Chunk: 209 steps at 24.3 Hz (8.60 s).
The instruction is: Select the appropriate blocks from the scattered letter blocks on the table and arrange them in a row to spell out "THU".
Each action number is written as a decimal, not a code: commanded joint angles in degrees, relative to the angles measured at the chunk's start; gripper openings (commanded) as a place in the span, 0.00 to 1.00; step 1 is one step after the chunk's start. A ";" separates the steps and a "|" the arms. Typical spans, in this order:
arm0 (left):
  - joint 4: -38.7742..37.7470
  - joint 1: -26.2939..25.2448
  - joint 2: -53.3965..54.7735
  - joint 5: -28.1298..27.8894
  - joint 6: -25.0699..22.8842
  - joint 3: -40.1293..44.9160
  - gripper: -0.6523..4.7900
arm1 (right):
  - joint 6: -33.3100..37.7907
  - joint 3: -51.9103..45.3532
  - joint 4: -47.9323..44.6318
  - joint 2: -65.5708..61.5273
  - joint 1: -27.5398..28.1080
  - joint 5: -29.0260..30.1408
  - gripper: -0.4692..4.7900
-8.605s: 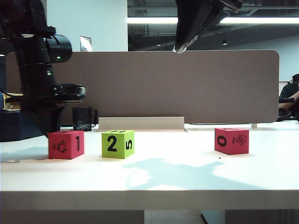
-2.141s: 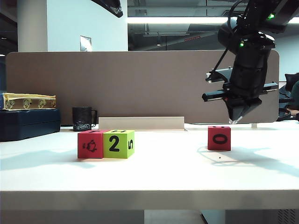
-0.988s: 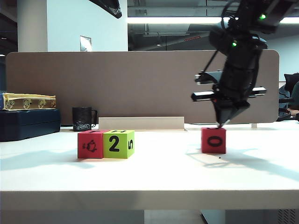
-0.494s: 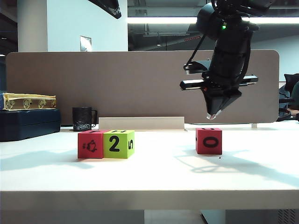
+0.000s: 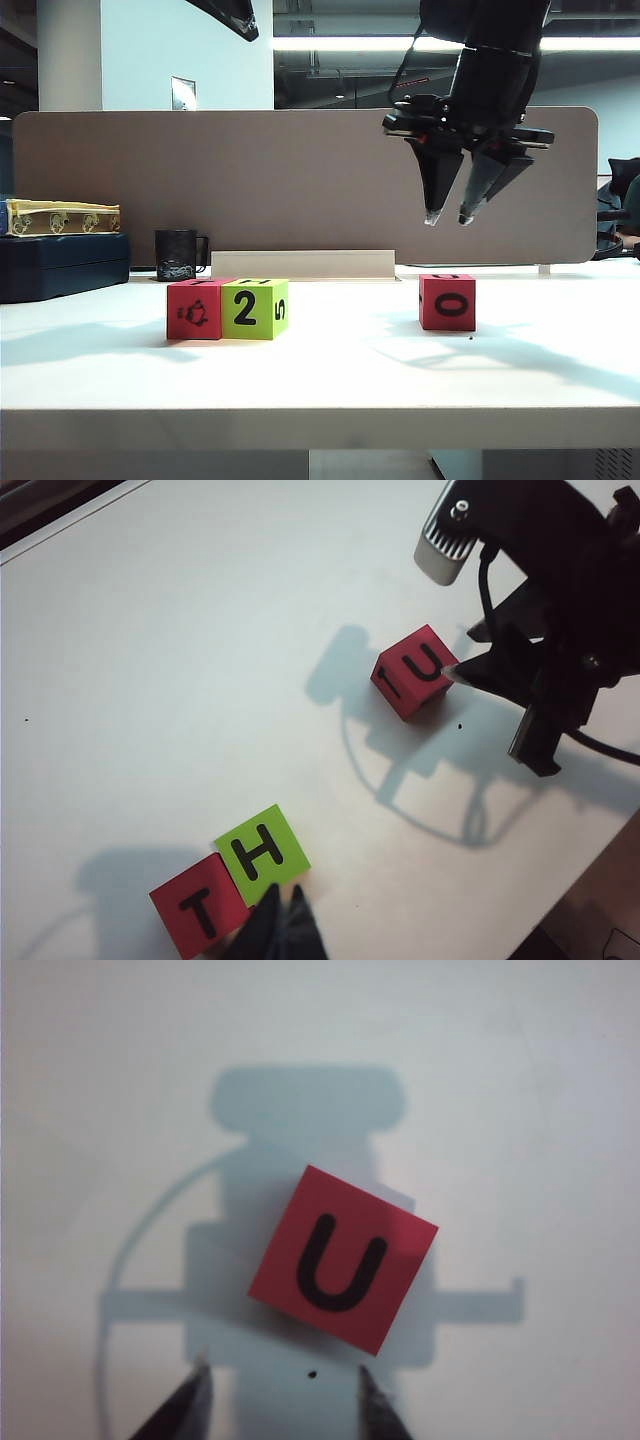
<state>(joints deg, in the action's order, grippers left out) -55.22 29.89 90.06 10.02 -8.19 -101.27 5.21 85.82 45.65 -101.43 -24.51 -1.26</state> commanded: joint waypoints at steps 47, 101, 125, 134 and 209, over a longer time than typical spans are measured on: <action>1.31 -0.04 -0.35 0.11 -1.49 -0.20 0.11 | 8.26 0.87 -5.60 -10.47 2.40 5.46 0.52; -0.02 -0.04 -0.35 0.11 -1.49 -0.20 0.11 | 9.62 0.92 -11.47 -9.75 -7.78 11.30 0.90; -6.60 -0.15 -0.35 -3.98 -2.78 -0.20 0.11 | 5.07 -0.13 -2.25 -7.21 -4.87 7.61 0.08; -10.75 -0.15 -1.49 -3.72 -3.85 -0.20 0.11 | 6.78 -0.17 -6.10 -9.27 -7.17 9.03 0.08; 17.49 -31.71 -35.04 -2.08 2.32 35.80 0.11 | 0.98 -19.17 -13.68 20.31 -1.99 1.40 0.08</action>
<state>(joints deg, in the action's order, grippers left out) -41.54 -1.04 57.12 6.79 -7.16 -68.01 6.48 69.01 34.68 -83.31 -26.68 -0.10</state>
